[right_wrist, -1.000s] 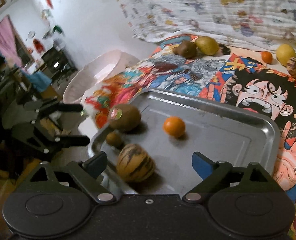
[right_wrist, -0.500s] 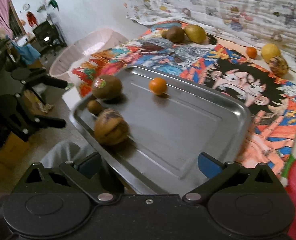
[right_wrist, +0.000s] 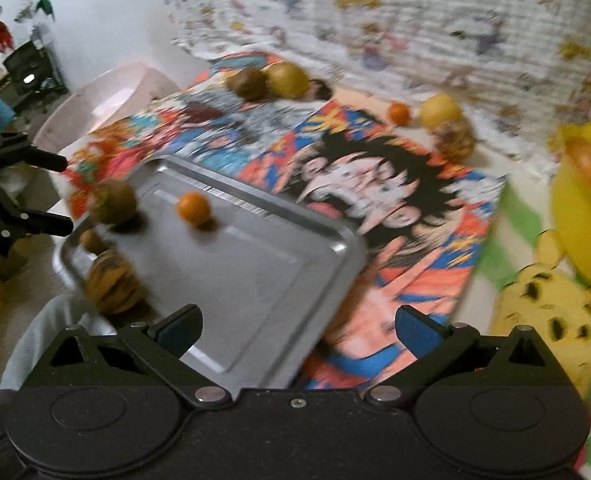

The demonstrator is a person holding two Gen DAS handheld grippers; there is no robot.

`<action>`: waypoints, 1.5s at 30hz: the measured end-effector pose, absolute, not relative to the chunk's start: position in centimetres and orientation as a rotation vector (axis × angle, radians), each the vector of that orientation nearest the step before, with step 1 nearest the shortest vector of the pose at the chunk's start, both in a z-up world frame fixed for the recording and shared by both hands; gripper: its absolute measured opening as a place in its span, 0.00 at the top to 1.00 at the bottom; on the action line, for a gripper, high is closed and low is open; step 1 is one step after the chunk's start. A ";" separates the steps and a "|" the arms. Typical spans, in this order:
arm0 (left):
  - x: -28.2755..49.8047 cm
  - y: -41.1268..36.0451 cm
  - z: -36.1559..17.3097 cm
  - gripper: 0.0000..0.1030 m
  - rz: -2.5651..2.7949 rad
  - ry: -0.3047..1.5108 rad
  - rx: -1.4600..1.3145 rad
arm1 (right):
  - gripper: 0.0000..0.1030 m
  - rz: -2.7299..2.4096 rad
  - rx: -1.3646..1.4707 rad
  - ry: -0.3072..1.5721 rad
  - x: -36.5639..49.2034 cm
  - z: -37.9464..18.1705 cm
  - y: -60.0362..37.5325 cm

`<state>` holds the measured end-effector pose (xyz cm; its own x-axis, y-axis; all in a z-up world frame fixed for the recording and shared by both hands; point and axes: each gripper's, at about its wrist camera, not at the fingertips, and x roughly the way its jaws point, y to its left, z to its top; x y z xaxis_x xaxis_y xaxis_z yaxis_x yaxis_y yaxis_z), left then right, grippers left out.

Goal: Organize fruits
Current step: 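Lift both tools away from the tray, then grasp a small orange with the left tool while the right tool grasps the striped pepino melon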

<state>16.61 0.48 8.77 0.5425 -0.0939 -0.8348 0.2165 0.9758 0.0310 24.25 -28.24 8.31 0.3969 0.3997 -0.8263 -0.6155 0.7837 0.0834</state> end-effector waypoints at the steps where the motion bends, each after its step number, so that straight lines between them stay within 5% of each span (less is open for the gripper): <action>1: 17.3 0.2 8.9 0.01 -0.181 0.984 0.130 | 0.01 0.638 -0.260 0.960 24.8 8.6 -28.5; 18: 29.4 -5.3 11.7 0.01 -0.156 0.939 0.224 | 0.01 0.547 -0.229 0.843 33.1 9.1 -30.0; 45: 47.3 -8.0 1.9 0.01 -0.294 0.854 0.192 | 0.01 0.437 -0.521 0.685 42.2 2.0 -25.9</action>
<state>47.31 -8.04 1.88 0.6200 -0.1778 -0.7642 0.3305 0.9425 0.0488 42.24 -25.86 1.98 0.6950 0.2069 -0.6885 -0.5369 0.7864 -0.3056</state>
